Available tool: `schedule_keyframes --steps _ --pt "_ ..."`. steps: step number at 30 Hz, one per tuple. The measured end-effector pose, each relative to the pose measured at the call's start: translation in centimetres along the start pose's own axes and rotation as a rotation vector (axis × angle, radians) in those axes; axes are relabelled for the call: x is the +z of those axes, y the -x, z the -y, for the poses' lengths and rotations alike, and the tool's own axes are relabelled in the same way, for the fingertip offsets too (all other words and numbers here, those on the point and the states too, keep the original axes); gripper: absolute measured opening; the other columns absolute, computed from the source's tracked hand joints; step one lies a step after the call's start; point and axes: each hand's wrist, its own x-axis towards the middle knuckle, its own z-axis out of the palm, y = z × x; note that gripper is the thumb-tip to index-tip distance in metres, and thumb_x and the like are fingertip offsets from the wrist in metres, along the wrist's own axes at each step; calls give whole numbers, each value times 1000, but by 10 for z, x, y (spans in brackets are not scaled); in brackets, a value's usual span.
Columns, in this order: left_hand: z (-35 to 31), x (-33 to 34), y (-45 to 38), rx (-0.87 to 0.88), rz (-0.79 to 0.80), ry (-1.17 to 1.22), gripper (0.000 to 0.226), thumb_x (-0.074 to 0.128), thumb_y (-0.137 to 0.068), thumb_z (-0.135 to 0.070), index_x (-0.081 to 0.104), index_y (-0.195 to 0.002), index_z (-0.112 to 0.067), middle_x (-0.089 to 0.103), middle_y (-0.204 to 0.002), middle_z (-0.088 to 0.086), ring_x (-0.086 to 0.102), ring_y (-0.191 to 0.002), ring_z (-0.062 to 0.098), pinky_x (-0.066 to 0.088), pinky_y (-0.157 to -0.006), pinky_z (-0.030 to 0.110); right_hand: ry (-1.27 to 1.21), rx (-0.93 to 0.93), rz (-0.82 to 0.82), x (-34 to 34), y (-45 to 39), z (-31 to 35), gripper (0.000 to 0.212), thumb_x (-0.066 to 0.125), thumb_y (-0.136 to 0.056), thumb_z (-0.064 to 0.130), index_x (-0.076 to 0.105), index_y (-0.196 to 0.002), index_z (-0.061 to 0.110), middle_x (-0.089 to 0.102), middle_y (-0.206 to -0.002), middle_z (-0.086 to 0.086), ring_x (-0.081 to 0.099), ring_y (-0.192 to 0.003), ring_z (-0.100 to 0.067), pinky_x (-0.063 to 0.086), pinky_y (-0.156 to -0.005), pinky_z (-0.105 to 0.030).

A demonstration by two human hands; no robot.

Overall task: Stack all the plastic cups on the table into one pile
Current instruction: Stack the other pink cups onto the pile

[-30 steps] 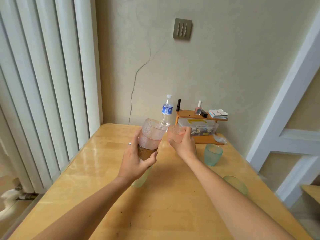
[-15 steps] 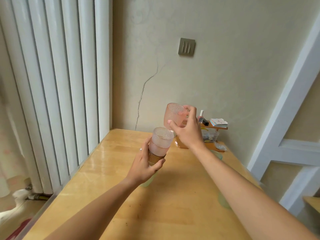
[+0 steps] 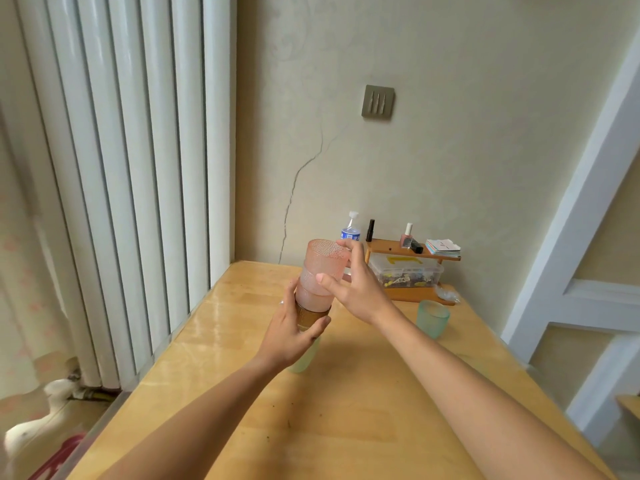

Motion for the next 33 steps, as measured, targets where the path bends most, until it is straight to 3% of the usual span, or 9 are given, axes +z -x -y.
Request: schedule_keyframes --steps 7,11,16,19,22,26,30,33 --pt "-6 -9 -1 5 15 67 93 83 -81 -51 28 -153 -29 61 -142 -10 61 -130 12 52 -108 36 -15 26 -7 11 2 6 78 78 -79 51 30 -139 38 51 -135 8 60 -120 -23 54 -97 -46" --pt "-23 -15 -9 21 -46 102 92 82 -81 -44 29 -155 -29 62 -132 -27 61 -123 -5 51 -103 22 -18 31 6 13 4 7 77 80 -83 43 29 -140 35 57 -133 3 64 -115 -21 54 -88 -26" --pt "-26 -16 -13 15 -51 115 73 75 -93 -32 34 -152 -31 73 -125 -11 72 -110 11 60 -96 47 5 44 4 17 7 13 78 77 -86 45 27 -144 33 57 -132 2 62 -115 -20 45 -82 -18" --pt "-27 -17 -10 -6 -43 131 72 73 -97 -35 31 -155 -31 68 -135 -10 68 -119 9 57 -102 42 -1 59 21 18 8 15 78 76 -87 46 25 -146 35 57 -135 1 59 -121 -19 44 -86 -20" --pt "-29 -16 -8 -42 -37 152 69 72 -97 -35 30 -151 -38 65 -131 -20 64 -115 -10 55 -100 30 17 87 23 17 10 19 79 74 -88 46 24 -148 34 59 -136 -2 59 -122 -19 40 -81 -15" --pt "-32 -15 -6 -66 -20 163 69 74 -98 -34 29 -150 -38 60 -122 -34 60 -104 -25 48 -89 13 31 114 62 12 15 24 87 73 -89 48 17 -154 37 55 -144 -1 56 -127 -16 41 -90 -22" --pt "-34 -18 -5 -95 3 181 77 77 -95 -36 28 -155 -29 60 -123 -24 61 -112 -8 47 -87 11 77 167 38 -8 34 11 88 69 -88 56 17 -156 34 50 -146 -5 53 -131 -20 43 -107 -39" --pt "-36 -17 -4 -103 12 185 80 78 -93 -38 28 -155 -28 60 -124 -15 63 -111 3 48 -87 15 328 275 -32 -34 56 -26 74 63 -90 56 30 -150 30 47 -150 -5 48 -138 -24 43 -108 -43"
